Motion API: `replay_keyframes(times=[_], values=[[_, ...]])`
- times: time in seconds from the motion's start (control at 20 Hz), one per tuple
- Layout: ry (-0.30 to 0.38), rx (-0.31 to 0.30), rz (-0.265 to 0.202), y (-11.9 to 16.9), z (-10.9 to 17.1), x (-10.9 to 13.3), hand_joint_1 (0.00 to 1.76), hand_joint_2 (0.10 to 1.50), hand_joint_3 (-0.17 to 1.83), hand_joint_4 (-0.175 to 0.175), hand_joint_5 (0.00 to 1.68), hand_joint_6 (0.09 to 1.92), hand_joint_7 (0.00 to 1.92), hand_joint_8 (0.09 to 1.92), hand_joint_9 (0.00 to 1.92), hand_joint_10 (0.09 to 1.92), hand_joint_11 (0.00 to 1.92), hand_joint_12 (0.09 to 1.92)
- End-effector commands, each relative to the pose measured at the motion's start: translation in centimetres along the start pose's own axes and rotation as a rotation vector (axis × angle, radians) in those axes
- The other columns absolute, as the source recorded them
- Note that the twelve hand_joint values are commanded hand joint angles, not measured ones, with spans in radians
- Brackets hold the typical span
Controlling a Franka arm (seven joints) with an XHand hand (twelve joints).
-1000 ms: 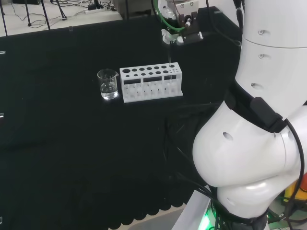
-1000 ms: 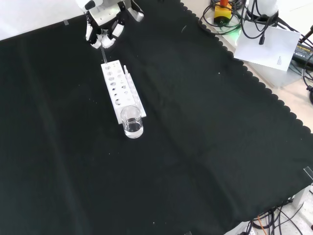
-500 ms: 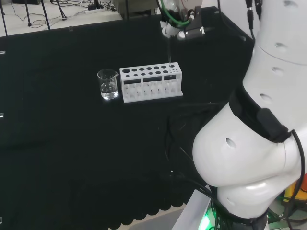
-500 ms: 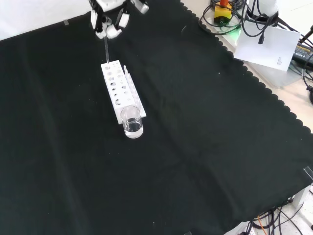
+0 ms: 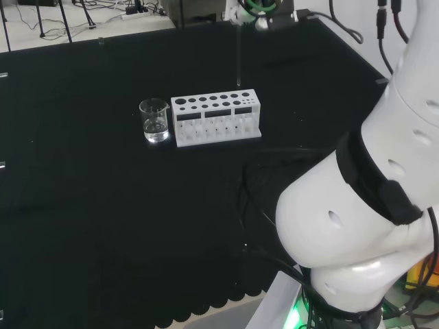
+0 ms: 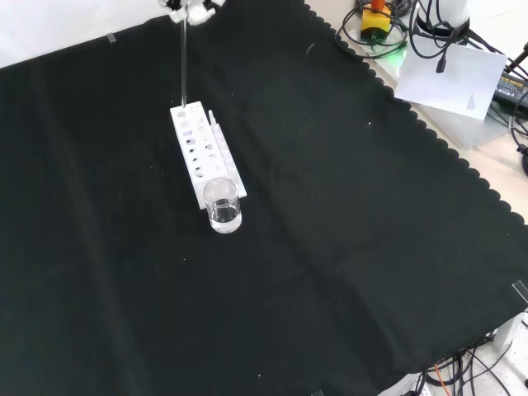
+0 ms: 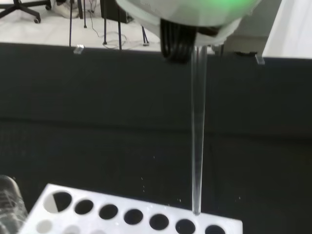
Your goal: Take the glass rod from the white test tube rack.
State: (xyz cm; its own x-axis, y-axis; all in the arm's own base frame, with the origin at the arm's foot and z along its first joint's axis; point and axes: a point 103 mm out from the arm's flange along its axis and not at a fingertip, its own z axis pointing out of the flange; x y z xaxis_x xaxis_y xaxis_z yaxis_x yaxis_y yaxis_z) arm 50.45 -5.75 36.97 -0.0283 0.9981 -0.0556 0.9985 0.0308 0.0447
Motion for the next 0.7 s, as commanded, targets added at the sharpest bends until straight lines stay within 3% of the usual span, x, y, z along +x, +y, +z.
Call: replay_keyframes(times=[0.05, 0.55, 0.6, 0.7], values=[[-0.008, -0.013, -0.026, -1.7, -3.0, 2.6, 1.32, 0.68, 0.69, -0.175, 1.15, 0.62, 1.24, 1.02, 1.57, 0.91, 1.63, 0.64], [-0.017, -0.032, -0.084, -2.4, -4.3, 5.1, 1.32, 0.68, 0.68, -0.175, 1.16, 0.61, 1.24, 1.01, 1.58, 0.90, 1.64, 0.64], [-0.057, -0.009, -0.035, -2.3, -4.4, 5.4, 1.32, 0.68, 0.68, -0.175, 1.16, 0.61, 1.24, 1.01, 1.58, 0.90, 1.64, 0.64], [-0.066, -0.004, -0.038, -2.2, -4.5, 6.0, 1.32, 0.68, 0.68, -0.175, 1.16, 0.61, 1.24, 1.01, 1.58, 0.90, 1.64, 0.64]])
